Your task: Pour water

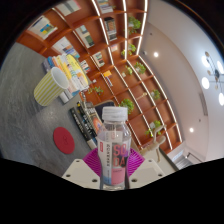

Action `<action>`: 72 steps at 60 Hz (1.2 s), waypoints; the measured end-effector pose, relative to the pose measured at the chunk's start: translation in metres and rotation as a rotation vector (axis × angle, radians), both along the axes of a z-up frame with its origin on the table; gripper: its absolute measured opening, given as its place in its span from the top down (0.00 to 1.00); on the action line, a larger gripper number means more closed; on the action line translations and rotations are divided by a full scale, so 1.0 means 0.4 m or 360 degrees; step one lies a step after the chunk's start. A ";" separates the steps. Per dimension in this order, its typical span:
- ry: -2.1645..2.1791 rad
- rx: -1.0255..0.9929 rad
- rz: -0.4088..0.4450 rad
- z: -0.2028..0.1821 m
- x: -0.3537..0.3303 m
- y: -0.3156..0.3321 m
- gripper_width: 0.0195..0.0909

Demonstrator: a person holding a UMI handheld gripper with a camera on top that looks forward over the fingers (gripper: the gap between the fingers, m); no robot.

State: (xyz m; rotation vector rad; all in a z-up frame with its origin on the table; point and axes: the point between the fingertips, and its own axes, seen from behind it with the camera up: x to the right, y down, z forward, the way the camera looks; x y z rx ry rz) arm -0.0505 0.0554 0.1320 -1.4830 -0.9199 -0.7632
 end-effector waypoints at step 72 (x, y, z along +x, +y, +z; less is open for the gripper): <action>-0.0239 0.0032 0.0240 0.094 -0.290 0.082 0.83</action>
